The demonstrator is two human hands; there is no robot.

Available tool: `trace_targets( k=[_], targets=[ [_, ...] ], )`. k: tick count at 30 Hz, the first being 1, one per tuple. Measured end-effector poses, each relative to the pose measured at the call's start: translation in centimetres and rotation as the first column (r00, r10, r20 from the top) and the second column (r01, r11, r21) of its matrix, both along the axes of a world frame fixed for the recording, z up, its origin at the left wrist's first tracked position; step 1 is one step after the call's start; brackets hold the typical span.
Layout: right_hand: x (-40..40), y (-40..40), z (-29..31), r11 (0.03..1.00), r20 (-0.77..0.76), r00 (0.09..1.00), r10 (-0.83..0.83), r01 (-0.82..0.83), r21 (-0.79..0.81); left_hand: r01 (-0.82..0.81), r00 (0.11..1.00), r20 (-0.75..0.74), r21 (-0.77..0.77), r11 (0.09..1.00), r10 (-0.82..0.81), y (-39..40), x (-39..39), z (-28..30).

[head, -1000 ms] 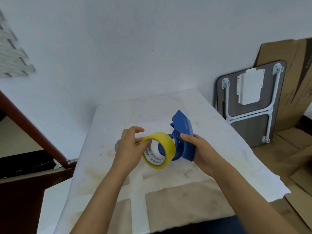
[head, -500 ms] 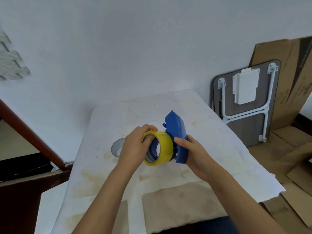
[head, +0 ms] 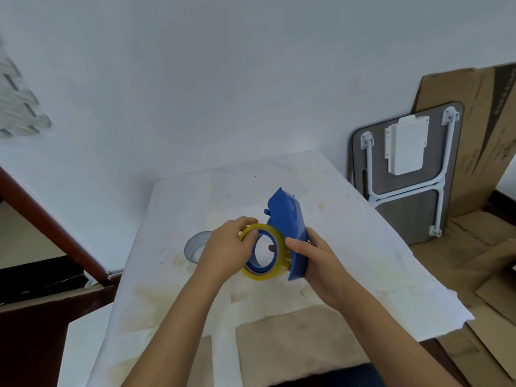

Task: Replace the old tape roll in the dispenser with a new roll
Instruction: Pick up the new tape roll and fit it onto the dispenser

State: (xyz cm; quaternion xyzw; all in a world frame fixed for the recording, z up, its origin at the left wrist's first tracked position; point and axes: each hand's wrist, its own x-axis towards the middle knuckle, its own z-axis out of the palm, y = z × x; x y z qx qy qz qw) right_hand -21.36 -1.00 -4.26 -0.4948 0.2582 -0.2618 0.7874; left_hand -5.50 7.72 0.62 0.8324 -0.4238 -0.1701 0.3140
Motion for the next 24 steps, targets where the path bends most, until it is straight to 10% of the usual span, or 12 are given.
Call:
trace_targets(
  k=[9, 24],
  targets=[
    [-0.3, 0.2, -0.1, 0.994, -0.022, 0.999, 0.039, -0.041, -0.101, 0.014, 0.930, -0.368, 0.044, 0.999, 0.003, -0.5, -0.3, 0.5],
    [-0.5, 0.4, -1.0, 0.900, -0.120, 0.990, -0.071, 0.011, -0.435, 0.116, 0.925, -0.337, -0.189, 0.975, -0.175, -0.8, 0.5, 0.8]
  ],
)
